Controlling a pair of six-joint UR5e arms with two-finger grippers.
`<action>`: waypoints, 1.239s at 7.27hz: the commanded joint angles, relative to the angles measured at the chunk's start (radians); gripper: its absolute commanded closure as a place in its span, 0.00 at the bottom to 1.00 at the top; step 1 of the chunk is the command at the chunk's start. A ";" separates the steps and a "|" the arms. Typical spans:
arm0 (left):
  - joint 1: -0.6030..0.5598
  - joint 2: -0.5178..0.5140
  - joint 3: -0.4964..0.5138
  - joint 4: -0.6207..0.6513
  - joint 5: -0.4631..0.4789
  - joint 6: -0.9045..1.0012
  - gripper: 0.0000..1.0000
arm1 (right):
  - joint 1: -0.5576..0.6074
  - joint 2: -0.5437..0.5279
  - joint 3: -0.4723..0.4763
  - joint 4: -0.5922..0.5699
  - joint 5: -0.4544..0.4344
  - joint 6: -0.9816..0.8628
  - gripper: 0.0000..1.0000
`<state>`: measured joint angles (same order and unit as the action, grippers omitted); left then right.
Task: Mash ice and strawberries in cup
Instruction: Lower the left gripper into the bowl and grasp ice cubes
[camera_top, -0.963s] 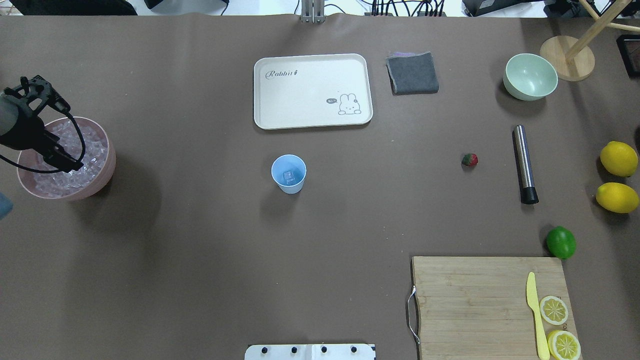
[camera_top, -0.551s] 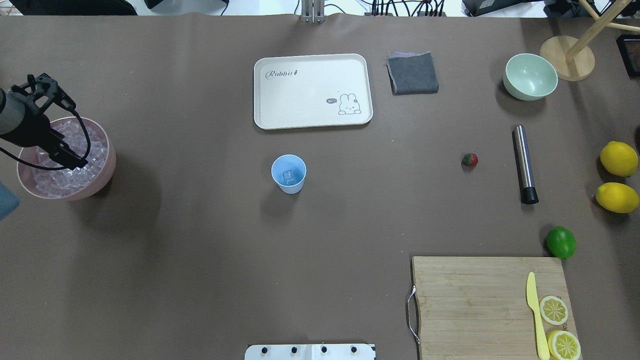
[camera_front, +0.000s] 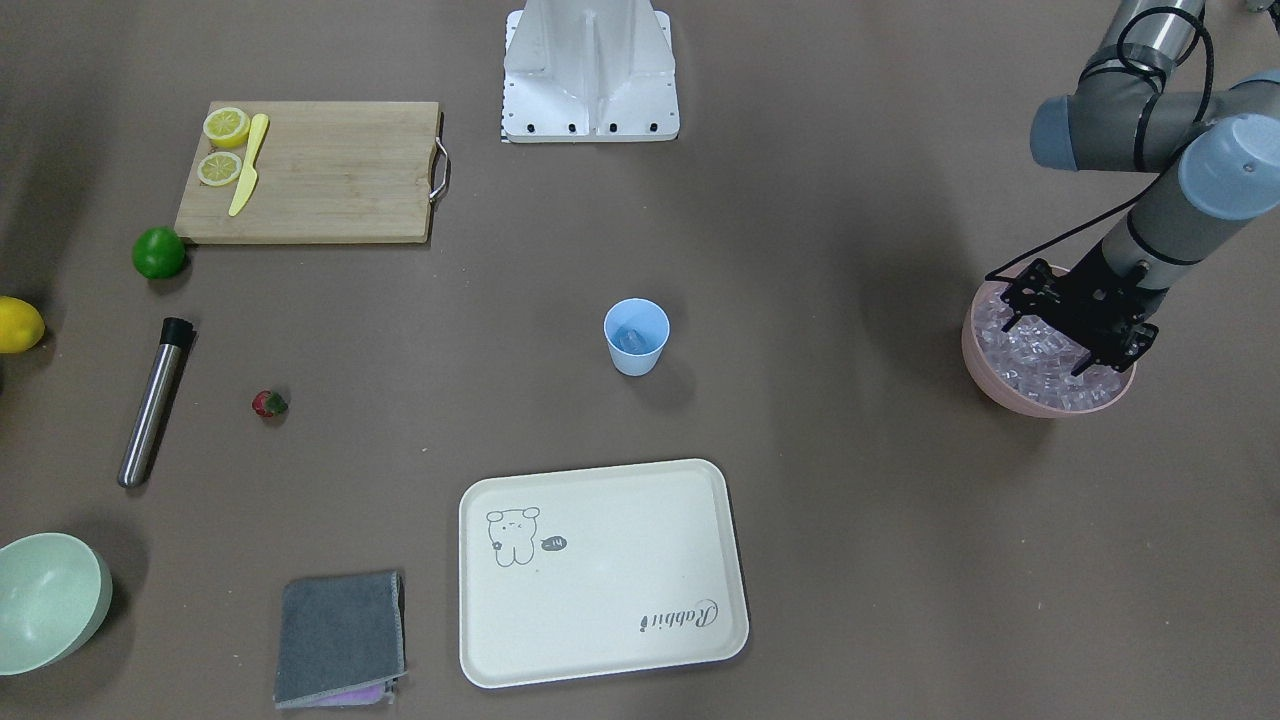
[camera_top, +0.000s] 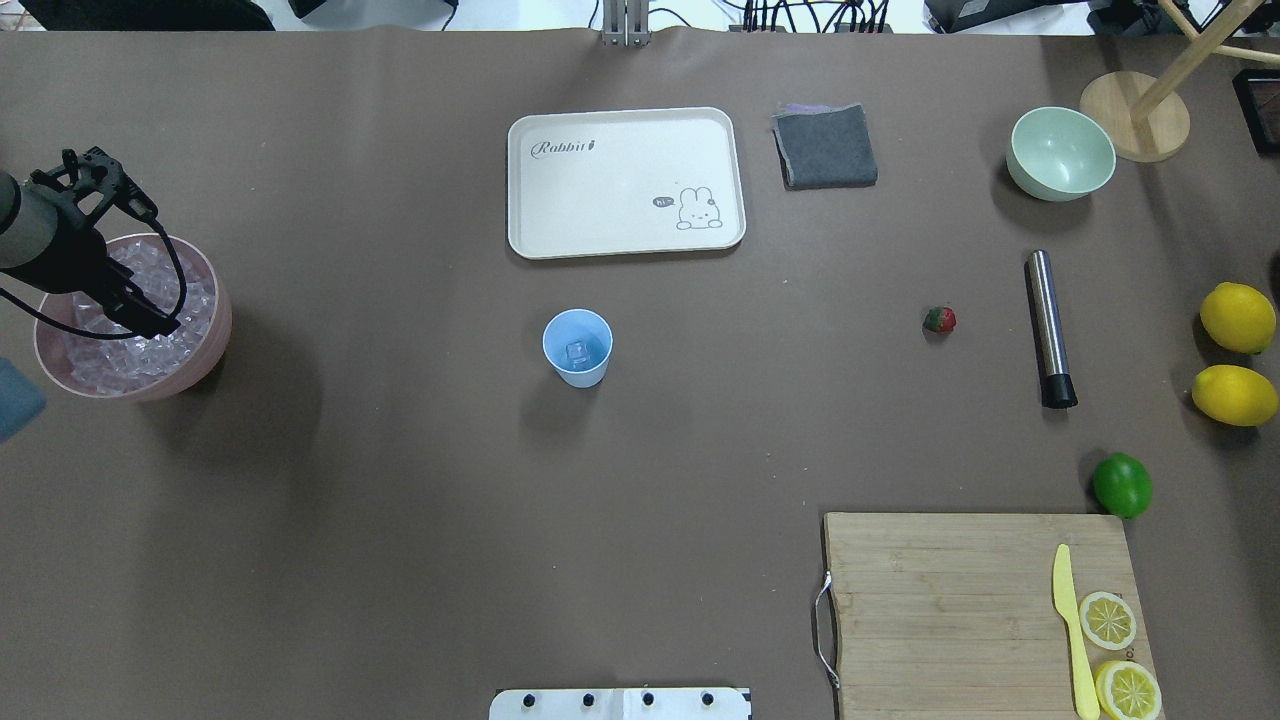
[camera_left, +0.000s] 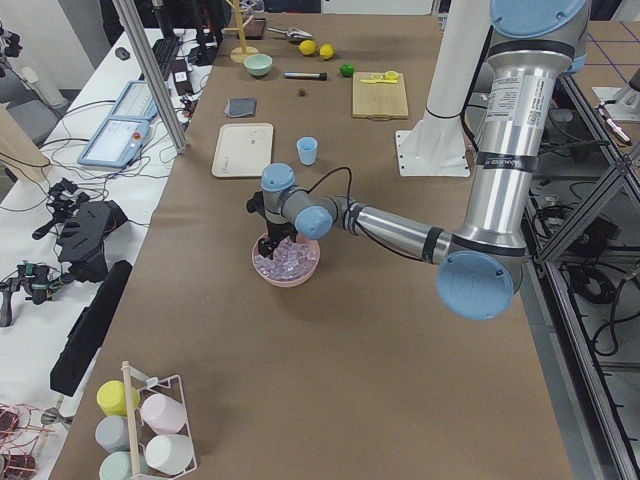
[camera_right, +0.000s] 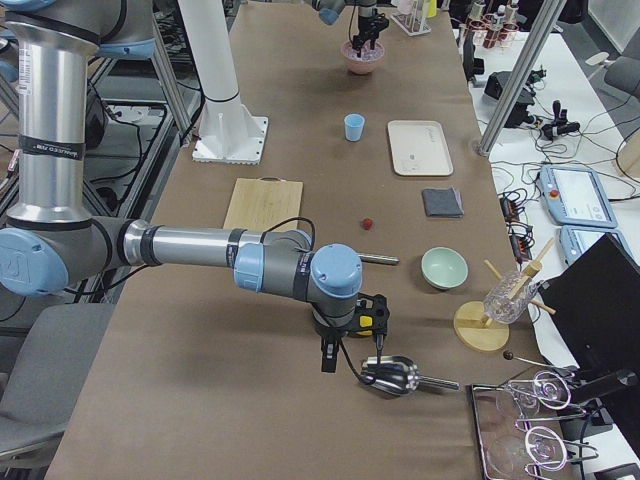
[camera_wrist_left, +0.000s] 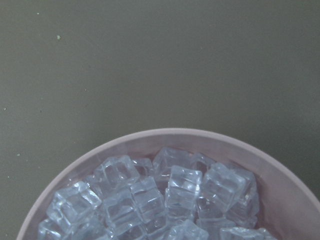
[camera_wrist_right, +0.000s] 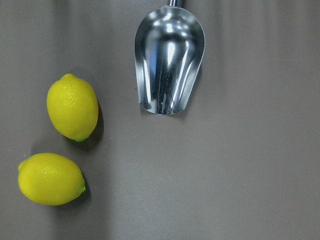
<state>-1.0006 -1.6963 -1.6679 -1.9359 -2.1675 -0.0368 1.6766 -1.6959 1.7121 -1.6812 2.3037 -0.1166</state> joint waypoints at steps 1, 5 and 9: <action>0.002 0.006 0.000 0.000 0.000 0.000 0.05 | 0.000 -0.001 0.001 0.000 -0.001 0.000 0.00; 0.034 0.010 0.000 -0.008 0.000 0.000 0.04 | 0.006 -0.017 0.003 0.002 -0.001 0.000 0.00; 0.037 0.012 0.002 -0.009 0.002 0.000 0.04 | 0.012 -0.022 0.006 0.002 0.000 0.000 0.00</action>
<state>-0.9642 -1.6849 -1.6670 -1.9450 -2.1665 -0.0368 1.6858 -1.7174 1.7165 -1.6797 2.3040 -0.1166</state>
